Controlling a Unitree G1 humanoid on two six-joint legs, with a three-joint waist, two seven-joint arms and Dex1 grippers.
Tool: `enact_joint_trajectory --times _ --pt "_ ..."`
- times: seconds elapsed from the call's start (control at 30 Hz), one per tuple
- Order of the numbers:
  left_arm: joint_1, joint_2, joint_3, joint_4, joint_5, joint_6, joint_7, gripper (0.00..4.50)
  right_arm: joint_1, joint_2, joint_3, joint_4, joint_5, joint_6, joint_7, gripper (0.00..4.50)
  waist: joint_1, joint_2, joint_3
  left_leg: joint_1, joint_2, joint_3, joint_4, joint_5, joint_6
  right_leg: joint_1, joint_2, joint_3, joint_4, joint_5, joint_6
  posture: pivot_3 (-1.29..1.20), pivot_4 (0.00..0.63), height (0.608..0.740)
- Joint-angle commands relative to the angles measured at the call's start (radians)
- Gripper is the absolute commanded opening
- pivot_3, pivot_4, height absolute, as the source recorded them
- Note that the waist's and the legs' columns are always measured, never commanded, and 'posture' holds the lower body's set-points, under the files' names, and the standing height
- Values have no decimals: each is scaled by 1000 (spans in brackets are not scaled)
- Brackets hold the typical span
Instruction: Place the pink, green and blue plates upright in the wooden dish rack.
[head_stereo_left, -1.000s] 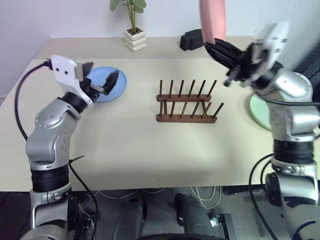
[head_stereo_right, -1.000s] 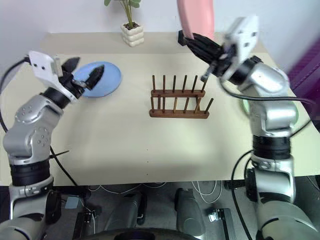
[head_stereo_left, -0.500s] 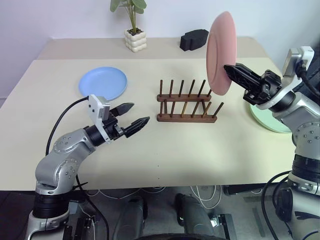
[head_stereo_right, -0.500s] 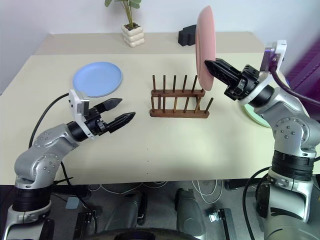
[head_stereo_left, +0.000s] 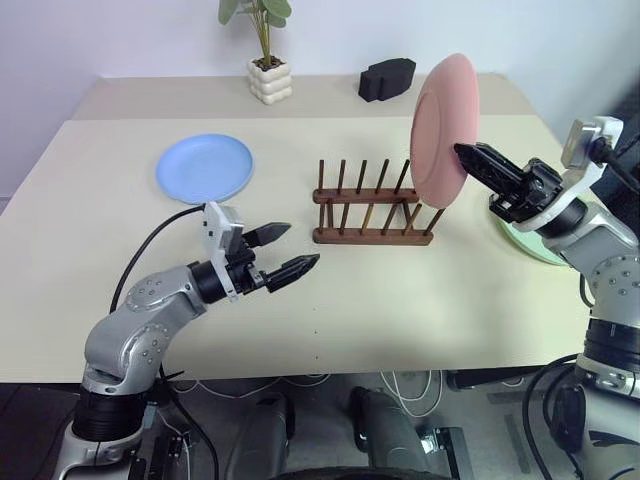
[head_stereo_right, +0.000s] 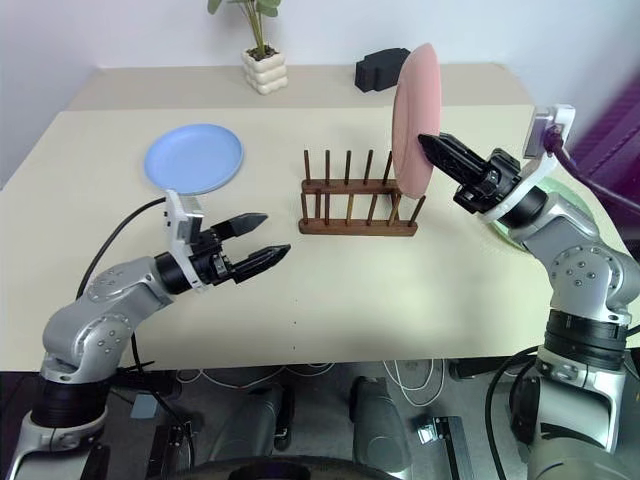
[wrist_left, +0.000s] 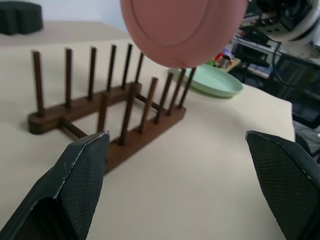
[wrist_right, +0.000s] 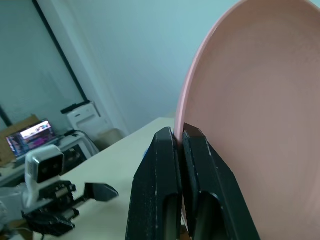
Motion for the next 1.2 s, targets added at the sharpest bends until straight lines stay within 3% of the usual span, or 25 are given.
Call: enact_joint_trajectory --times 0.03,0.77,0.9,1.1,1.2 --pt "-6 6 -2 -37 -3 -9 1 4473 -1 -6 -37 -30 37 1 1 0 0 0 0 0 0 0 0 0 0 0 0 0 0 0 0 0 150 735" --pt "-10 8 -15 -44 28 -42 2 4473 -19 14 -35 142 39 -3 -3 0 0 0 0 0 0 0 0 0 0 0 0 0 0 0 0 0 150 735" --pt "-13 13 -23 -42 44 -47 -2 4500 -19 14 -36 156 35 -8 -3 1349 0 0 0 0 0 0 0 0 0 0 0 0 0 0 0 0 150 735" --pt "-16 10 -29 -37 53 -49 -3 4500 -18 12 -39 165 6 -40 -15 4335 0 0 0 0 0 0 0 0 0 0 0 0 0 0 0 0 150 735" --pt "-17 9 -31 -35 55 -49 -4 4500 -31 13 -45 184 -43 -97 -38 4467 0 0 0 0 0 0 0 0 0 0 0 0 0 0 0 0 150 735"
